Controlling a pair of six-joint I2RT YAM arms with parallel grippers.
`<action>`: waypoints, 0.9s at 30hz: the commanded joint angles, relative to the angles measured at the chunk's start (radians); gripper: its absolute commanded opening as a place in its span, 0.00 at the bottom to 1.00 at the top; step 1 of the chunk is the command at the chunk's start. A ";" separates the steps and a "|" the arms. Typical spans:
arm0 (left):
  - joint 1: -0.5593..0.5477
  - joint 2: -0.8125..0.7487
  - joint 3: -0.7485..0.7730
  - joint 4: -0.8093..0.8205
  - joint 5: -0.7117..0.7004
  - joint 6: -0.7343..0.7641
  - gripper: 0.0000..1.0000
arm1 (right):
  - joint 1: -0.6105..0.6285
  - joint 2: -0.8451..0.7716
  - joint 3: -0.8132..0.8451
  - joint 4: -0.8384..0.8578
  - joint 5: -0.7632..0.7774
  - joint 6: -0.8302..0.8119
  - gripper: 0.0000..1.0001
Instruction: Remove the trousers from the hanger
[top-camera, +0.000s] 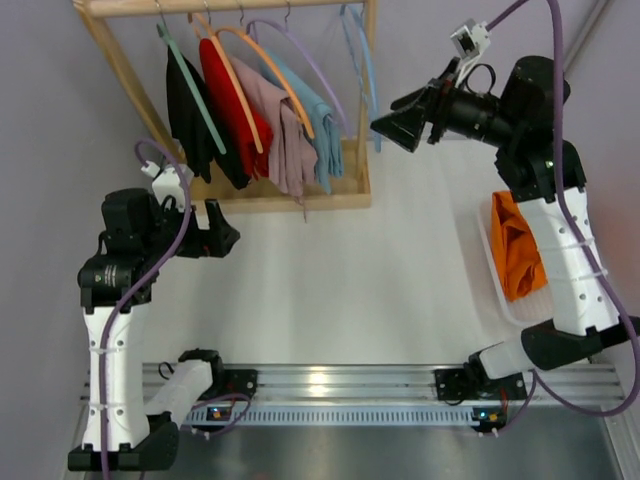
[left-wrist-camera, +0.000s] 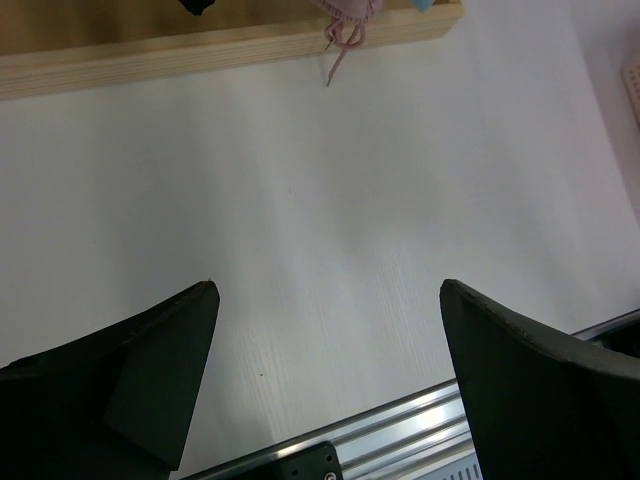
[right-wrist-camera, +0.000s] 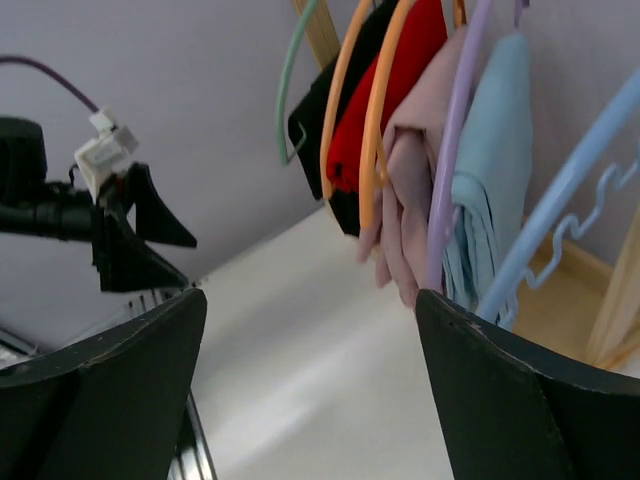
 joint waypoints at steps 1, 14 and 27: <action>0.006 -0.027 0.044 0.010 0.054 0.012 0.99 | 0.041 0.088 0.126 0.145 0.055 0.073 0.85; 0.006 0.002 0.088 0.011 0.113 -0.011 0.99 | 0.123 0.376 0.316 0.351 0.193 0.118 0.68; 0.008 -0.002 0.093 0.010 0.117 -0.030 0.99 | 0.185 0.480 0.320 0.334 0.305 0.066 0.64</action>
